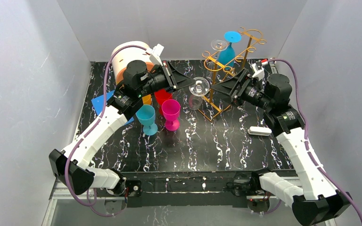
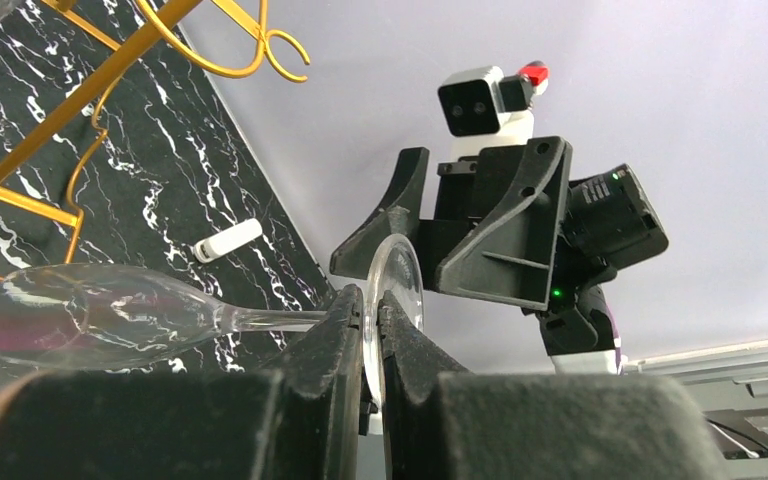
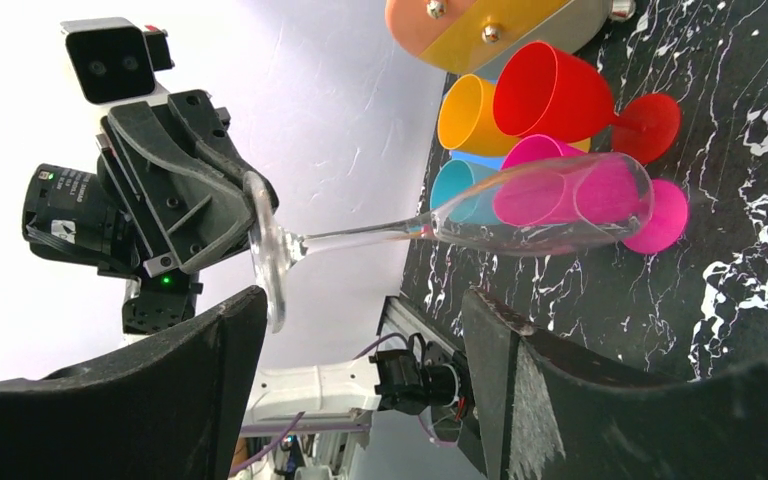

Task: Take the wine glass off the wine glass rack
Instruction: Place the wine glass at the center of the board.

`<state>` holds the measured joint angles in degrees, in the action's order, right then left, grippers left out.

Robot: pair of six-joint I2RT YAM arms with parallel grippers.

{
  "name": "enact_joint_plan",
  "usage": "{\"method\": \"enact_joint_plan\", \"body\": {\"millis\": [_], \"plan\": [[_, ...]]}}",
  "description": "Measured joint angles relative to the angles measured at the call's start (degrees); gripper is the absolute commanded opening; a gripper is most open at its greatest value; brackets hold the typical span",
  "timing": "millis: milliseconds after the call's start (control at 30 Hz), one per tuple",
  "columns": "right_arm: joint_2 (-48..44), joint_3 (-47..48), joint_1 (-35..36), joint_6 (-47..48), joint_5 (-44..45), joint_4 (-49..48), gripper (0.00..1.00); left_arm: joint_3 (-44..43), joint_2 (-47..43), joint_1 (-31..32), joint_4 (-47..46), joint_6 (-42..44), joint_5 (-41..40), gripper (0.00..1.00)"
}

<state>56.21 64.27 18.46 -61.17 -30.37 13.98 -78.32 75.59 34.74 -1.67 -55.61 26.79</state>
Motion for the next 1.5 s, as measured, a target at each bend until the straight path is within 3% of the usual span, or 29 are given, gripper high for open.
{"method": "enact_joint_plan", "body": {"millis": [233,600,1100,1400,1500], "plan": [[-2.01,0.0,0.0,0.37,1.9,-0.26,0.8,0.0,0.0,0.0,0.0,-0.02,-0.9,0.0],[5.16,0.46,1.16,-1.66,-11.43,-7.43,0.56,3.67,0.0,0.07,-3.04,-1.53,-0.63,0.0],[9.14,-2.34,3.74,-7.74,-16.28,-17.77,0.43,5.66,0.04,0.22,-7.5,-3.32,0.48,0.0],[8.74,-5.99,3.8,-9.64,-15.63,-20.68,0.16,7.72,0.09,0.26,-8.09,-3.76,1.36,0.0],[8.66,-5.99,3.8,-9.57,-15.37,-20.46,0.05,7.72,0.09,0.26,-8.15,-3.37,1.55,0.17]]}}
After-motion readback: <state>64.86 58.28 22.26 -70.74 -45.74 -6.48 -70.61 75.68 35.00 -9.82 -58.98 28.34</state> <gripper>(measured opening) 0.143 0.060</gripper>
